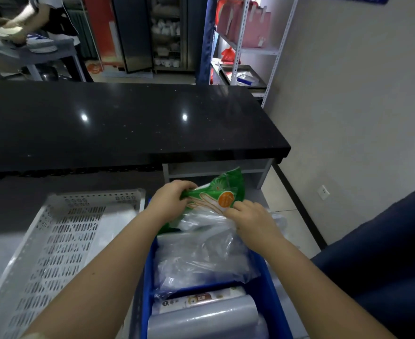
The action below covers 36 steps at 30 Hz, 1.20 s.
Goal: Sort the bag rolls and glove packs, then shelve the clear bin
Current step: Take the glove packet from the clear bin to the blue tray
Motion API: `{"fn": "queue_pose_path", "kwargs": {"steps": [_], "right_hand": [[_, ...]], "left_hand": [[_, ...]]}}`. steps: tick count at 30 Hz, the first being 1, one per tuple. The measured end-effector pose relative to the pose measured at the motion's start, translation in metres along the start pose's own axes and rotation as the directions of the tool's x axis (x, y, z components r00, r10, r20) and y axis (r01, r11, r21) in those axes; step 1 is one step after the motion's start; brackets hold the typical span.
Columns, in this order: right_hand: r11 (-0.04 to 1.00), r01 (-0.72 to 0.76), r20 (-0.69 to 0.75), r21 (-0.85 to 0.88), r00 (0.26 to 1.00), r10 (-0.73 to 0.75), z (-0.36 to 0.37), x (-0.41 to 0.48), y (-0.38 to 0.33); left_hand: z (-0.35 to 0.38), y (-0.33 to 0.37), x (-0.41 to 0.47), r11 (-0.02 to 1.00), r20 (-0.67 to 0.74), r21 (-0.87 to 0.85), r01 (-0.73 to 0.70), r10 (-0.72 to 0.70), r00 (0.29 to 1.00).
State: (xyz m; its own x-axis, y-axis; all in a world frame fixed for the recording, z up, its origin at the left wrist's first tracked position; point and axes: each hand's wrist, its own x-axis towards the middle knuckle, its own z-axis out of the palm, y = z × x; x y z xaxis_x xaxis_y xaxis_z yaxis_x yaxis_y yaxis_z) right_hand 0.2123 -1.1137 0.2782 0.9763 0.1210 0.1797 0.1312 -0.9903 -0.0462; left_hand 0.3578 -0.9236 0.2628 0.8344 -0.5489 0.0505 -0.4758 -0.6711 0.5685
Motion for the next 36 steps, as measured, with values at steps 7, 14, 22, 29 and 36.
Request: {"fn": "queue_pose_path", "kwargs": {"steps": [7,14,22,29,36], "right_hand": [[1.0,-0.017,0.012,0.017,1.0,0.016,0.006,0.008,-0.004],[0.998,-0.011,-0.068,0.068,0.998,0.015,0.011,0.035,-0.018],[0.987,0.072,0.014,0.147,0.997,-0.075,0.063,0.079,-0.038],[0.948,0.125,-0.066,0.294,0.992,-0.11,0.055,0.057,0.003],[0.892,0.437,-0.226,0.111,0.885,-0.406,0.059,0.044,0.018]], "left_hand": [[-0.012,-0.009,0.005,0.929,0.049,0.371,-0.023,0.006,0.999],[-0.036,0.003,-0.032,0.981,-0.332,0.049,-0.188,0.194,0.923],[0.009,-0.014,-0.046,0.972,0.001,0.223,-0.071,0.073,0.997],[0.031,-0.024,-0.03,0.929,-0.019,0.368,-0.031,0.041,0.999],[0.025,-0.019,-0.046,0.968,0.05,0.234,-0.089,0.08,0.996]]}}
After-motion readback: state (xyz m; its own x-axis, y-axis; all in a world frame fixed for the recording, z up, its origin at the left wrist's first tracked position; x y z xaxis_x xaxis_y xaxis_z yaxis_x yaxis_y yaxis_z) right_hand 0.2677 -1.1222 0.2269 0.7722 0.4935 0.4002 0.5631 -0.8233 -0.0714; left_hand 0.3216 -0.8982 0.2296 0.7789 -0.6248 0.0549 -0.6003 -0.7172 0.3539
